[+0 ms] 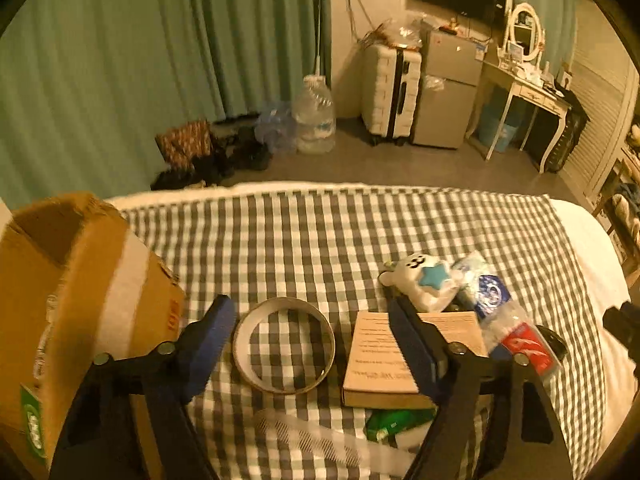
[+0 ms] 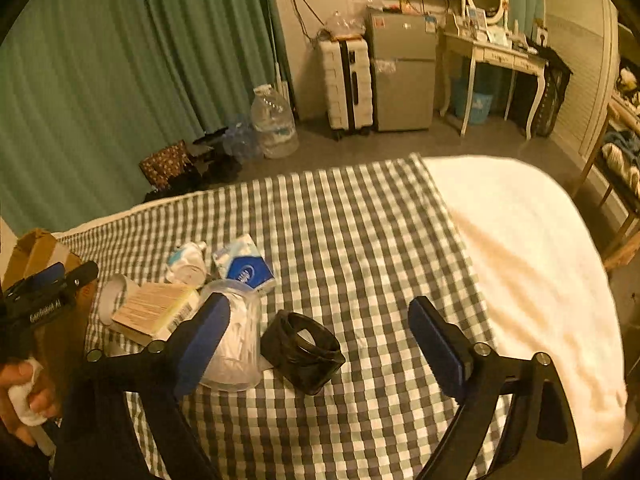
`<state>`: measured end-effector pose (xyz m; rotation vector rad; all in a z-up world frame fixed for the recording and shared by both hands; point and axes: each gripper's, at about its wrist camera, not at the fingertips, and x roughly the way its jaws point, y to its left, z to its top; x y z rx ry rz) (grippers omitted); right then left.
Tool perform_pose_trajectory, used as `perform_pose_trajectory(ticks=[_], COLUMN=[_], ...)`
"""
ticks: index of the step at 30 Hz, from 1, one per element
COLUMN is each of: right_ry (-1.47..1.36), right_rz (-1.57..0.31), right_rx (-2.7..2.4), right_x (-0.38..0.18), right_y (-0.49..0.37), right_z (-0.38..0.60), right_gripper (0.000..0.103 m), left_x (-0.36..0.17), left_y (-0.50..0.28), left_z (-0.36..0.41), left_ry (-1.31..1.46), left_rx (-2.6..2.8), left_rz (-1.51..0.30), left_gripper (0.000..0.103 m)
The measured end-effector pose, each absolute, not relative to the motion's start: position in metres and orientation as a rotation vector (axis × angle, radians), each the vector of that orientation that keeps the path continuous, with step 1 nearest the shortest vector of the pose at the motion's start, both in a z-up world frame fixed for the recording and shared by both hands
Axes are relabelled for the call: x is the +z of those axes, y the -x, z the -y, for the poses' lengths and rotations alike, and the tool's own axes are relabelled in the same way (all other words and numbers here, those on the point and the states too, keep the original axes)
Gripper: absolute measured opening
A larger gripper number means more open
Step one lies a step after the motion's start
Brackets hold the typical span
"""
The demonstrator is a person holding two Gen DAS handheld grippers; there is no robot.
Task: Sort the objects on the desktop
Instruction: 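Reach the right tool to the black cup while the left tool approaches the tape roll, then grasp the black cup with the right tool while the left tool grasps the white tape roll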
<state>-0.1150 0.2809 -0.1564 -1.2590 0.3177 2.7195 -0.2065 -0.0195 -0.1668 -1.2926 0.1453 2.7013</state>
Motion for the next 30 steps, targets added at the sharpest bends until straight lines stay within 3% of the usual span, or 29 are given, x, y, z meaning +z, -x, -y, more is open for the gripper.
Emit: perform_pose_trajectory(ticks=[5, 9, 13, 22, 24, 25, 30], right_ry=[1.300, 1.374, 1.437, 1.502, 1.533, 1.548, 1.554], right_rz=[-0.297, -0.287, -0.282, -0.299, -0.304, -0.295, -0.303], right_rx=[2.707, 2.688, 2.671, 2.690, 2.693, 2.694, 2.697], right_x=[-0.177, -0.198, -0.216, -0.234, -0.237, -0.240, -0.245], right_y=[0.123, 0.127, 0.131, 0.138, 0.138, 0.138, 0.137], right_z=[-0.277, -0.276, -0.275, -0.265, -0.261, -0.259, -0.257], right_gripper=[0.090, 0.086, 0.077, 0.075, 0.075, 0.075, 0.075], left_x=[-0.198, -0.219, -0.231, -0.255, -0.256, -0.258, -0.254], left_y=[0.221, 0.230, 0.238, 0.246, 0.247, 0.246, 0.235], left_z=[0.015, 0.013, 0.016, 0.027, 0.029, 0.028, 0.027], left_ry=[1.360, 1.422, 1.439, 1.487, 1.501, 1.513, 1.496], left_rx=[2.688, 2.664, 2.670, 2.685, 2.666, 2.642, 2.626], left_rz=[-0.183, -0.182, -0.145, -0.165, -0.153, -0.133, -0.152], left_gripper=[0.077, 0.066, 0.066, 0.064, 0.055, 0.043, 0.010])
